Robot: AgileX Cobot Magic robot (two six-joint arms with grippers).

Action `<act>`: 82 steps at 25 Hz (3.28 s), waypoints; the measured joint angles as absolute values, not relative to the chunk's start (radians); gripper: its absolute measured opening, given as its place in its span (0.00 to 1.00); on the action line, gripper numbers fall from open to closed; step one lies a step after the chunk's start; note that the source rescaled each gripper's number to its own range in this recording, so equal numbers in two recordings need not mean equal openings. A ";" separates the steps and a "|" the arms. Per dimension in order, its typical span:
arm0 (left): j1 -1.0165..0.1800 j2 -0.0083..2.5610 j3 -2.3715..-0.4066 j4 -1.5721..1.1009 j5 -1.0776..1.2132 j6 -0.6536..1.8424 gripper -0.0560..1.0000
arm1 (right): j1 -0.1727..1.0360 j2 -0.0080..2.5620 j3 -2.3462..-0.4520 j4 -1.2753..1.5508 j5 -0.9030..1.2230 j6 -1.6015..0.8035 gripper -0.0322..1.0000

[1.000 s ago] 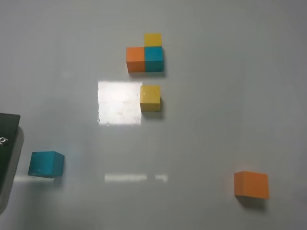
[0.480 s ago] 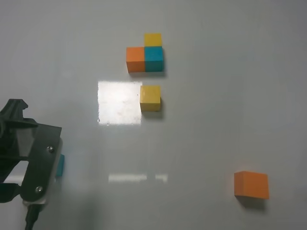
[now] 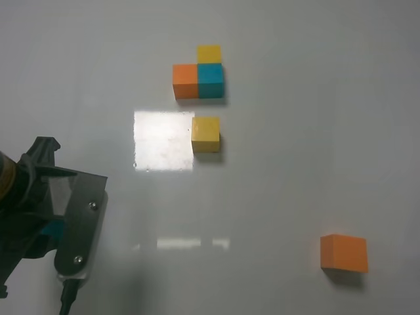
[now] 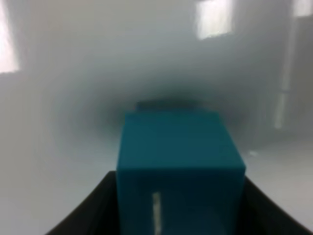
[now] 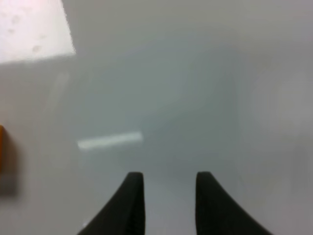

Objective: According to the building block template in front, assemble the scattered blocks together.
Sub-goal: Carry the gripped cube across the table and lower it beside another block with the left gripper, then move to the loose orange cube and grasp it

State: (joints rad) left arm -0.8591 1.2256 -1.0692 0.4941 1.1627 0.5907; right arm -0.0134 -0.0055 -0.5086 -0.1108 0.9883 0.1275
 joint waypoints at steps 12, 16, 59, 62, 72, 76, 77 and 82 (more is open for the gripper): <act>-1.180 1.589 -1.690 0.541 1.220 0.400 0.08 | -0.013 -0.006 -0.509 -0.111 0.988 0.128 0.03; -1.182 1.762 -1.844 0.540 1.217 0.385 0.08 | -0.013 -0.006 -0.509 -0.111 0.988 0.128 0.03; -0.977 1.715 -2.092 0.556 1.216 0.084 0.96 | -0.013 -0.006 -0.509 -0.111 0.988 0.128 0.03; -0.792 1.658 -2.092 0.531 1.216 -0.017 0.93 | -0.013 -0.006 -0.509 -0.111 0.988 0.128 0.03; -0.208 1.318 -1.939 0.388 1.217 -0.113 0.90 | -0.013 -0.006 -0.509 -0.111 0.988 0.128 0.03; -0.066 1.104 -1.653 0.324 1.205 -0.112 0.87 | -0.013 -0.006 -0.509 -0.111 0.988 0.128 0.03; -0.053 1.040 -1.568 0.303 1.198 -0.112 0.87 | -0.013 -0.006 -0.509 -0.111 0.988 0.128 0.03; -0.040 0.721 -1.220 0.197 1.156 -0.123 0.86 | -0.013 -0.006 -0.509 -0.111 0.988 0.128 0.03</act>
State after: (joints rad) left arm -0.0397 0.7209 -1.2204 0.1966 1.1563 -0.1235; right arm -0.0134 -0.0055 -0.5086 -0.1108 0.9883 0.1275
